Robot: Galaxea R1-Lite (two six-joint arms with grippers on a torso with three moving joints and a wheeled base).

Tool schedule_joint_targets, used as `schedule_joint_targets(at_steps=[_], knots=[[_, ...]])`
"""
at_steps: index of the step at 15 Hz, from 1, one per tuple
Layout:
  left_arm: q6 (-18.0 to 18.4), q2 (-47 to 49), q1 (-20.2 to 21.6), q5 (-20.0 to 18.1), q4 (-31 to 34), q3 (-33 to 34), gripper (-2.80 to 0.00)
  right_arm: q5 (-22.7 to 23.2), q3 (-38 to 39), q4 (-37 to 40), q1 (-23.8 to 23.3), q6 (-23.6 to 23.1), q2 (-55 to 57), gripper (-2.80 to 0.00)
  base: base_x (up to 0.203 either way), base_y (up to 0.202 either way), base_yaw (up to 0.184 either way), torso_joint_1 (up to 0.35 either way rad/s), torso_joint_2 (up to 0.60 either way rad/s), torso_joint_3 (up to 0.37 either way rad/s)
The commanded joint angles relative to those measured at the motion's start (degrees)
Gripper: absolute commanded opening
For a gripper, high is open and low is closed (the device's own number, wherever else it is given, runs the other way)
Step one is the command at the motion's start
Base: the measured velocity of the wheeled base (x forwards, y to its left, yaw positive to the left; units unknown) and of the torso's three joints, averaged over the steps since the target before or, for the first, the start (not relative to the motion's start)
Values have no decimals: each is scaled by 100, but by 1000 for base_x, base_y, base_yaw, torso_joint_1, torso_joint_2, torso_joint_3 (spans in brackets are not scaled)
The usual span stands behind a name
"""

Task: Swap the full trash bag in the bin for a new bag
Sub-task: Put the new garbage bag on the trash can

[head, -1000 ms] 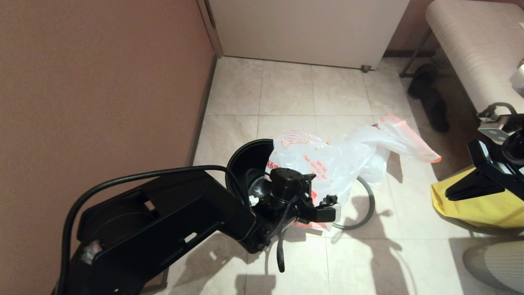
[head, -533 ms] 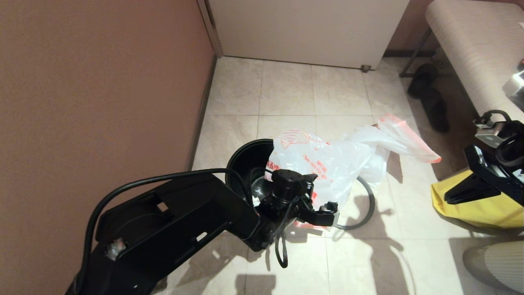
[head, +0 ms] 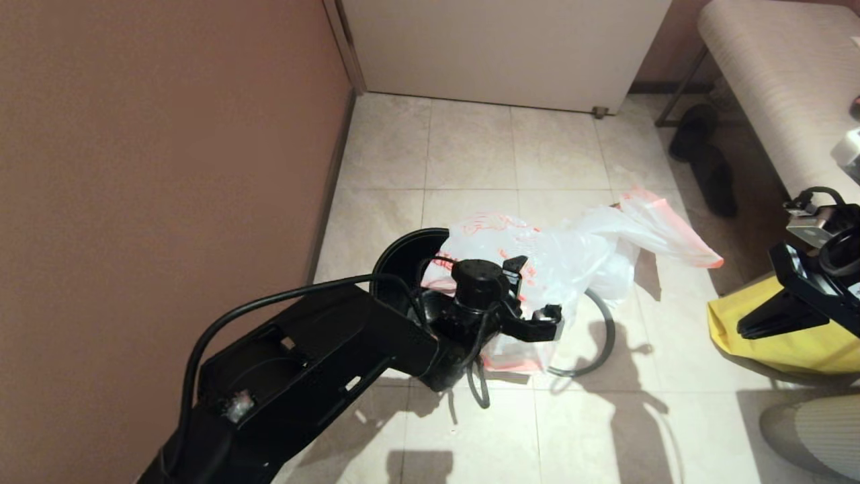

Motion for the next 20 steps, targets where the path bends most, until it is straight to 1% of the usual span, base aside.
schedule_joint_targets(at_steps=[1, 3, 7, 11, 12, 13, 15, 16, 18, 19, 20], knots=[[46, 397, 97, -8, -54, -567, 0, 16, 3, 34, -46, 11, 28, -280, 0, 0, 0, 0, 0, 0], [45, 475, 71, 5, -84, -804, 0, 42, 3, 32, -79, 11, 61, -280, 0, 0, 0, 0, 0, 0], [-13, 840, 99, 81, -111, -1743, 0, 59, 60, 34, -227, -81, 50, -280, 0, 0, 0, 0, 0, 0], [-105, 860, 112, 87, -84, -1785, 0, 69, 82, 34, -248, -104, 63, -280, 0, 0, 0, 0, 0, 0], [-180, 869, 95, 87, -92, -1793, -280, 69, 99, 34, -248, -112, 63, -280, 0, 0, 0, 0, 0, 0], [-355, 874, 78, 98, -86, -1793, -280, 69, 117, 34, -248, -112, 63, -280, 0, 0, 0, 0, 0, 0], [-419, 860, 76, 105, -84, -1793, -280, 103, 129, 34, -248, -118, 49, -280, 0, 0, 0, 0, 0, 0], [-515, 852, 81, 122, -69, -1806, -280, 189, 134, 34, -248, -128, 39, -280, 0, 0, 0, 0, 0, 0], [-1052, 810, 75, 404, 93, -1819, -280, 245, 143, 34, -248, -130, 37, -280, 0, 0, 0, 0, 0, 0], [-1425, 736, 64, 492, 196, -1820, -280, 251, 140, 34, -248, -130, 14, -280, 0, 0, 0, 0, 0, 0], [-1717, 643, 60, 520, 284, -1820, -280, 254, 134, 34, -245, -130, -24, -280, 0, 0, 0, 0, 0, 0]])
